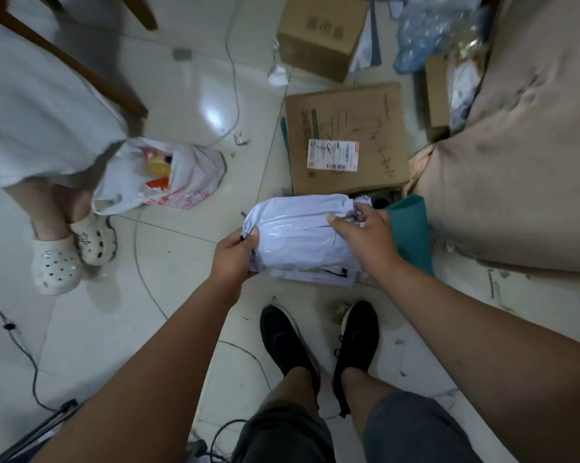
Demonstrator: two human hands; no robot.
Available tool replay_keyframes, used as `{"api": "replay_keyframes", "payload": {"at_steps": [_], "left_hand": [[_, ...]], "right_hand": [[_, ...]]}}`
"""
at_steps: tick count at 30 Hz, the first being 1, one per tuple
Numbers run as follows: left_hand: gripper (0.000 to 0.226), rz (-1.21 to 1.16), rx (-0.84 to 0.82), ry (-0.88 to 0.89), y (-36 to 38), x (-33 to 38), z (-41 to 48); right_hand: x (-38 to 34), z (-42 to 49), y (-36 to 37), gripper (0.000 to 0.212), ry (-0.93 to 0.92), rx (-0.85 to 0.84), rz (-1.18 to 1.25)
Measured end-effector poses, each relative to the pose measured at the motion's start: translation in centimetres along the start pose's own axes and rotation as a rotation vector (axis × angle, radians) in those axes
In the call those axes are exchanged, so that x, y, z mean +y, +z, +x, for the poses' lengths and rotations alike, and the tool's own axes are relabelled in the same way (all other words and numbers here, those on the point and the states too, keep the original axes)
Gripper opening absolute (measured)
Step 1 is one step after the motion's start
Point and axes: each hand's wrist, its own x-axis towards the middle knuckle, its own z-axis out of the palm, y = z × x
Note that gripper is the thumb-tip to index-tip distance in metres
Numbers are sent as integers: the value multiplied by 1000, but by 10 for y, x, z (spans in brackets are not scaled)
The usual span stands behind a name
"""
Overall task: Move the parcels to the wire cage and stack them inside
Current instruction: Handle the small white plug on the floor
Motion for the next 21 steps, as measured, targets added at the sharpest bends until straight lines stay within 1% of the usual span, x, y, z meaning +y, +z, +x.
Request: {"api": "replay_keyframes", "payload": {"at_steps": [2,4,7,10,11,14,15,18,19,21], "left_hand": [[24,23,-2,32,-11,30,-35],[21,52,-3,43,-20,63,-69],[22,80,-14,69,-36,108,-125],[22,78,-27,104,-55,138,-179],[22,73,-29,122,-61,146,-194],[23,28,-35,179,-76,167,-241],[25,19,-46,205,-79,174,-255],[30,21,-108,254,-88,192,-289],[37,40,-134,280,-91,196,-297],[59,76,-172,328,-95,205,-313]], "right_hand": [[-31,-27,-18,64,-55,15,75],[-65,-53,-36,68,-92,25,143],[-120,-96,-63,90,-15,-93,369],[-164,-140,-83,109,19,-195,433],[-177,-154,-87,109,23,-217,430],[-213,-200,-97,79,2,-312,475],[-222,-213,-100,75,-14,-322,491],[-244,-246,-107,75,-31,-302,492],[-250,-254,-109,71,-32,-302,486],[-260,-267,-114,51,-39,-329,475]]}}
